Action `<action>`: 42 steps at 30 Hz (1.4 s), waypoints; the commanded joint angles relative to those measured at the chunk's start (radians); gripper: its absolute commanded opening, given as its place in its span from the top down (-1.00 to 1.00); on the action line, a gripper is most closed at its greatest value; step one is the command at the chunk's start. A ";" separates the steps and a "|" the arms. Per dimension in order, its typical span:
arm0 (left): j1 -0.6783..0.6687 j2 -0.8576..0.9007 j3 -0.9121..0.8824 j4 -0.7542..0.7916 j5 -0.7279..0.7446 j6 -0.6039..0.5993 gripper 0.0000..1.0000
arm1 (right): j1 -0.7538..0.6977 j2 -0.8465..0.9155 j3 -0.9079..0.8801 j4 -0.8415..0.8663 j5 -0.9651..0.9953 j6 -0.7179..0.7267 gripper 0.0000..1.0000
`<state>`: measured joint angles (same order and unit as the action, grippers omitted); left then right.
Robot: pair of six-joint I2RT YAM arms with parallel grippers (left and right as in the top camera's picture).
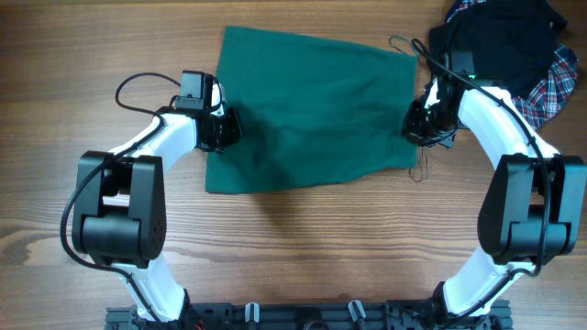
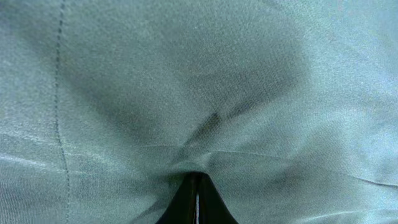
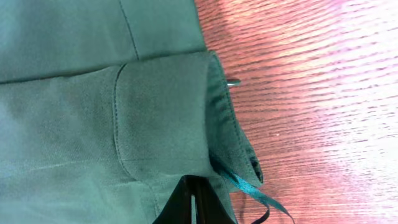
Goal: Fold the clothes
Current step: 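Fold the top edge down toward the bottom edge with both grippers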
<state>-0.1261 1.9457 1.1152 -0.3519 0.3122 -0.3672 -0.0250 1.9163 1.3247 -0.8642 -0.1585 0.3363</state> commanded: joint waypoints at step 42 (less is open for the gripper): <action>0.092 0.628 0.798 0.339 0.184 -0.003 -0.49 | -0.074 0.282 0.207 0.690 -0.216 0.030 -0.48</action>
<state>-0.0311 2.5416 1.9015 -0.0025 0.4885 -0.3782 -0.0963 2.1735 1.5265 -0.1745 -0.3664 0.3626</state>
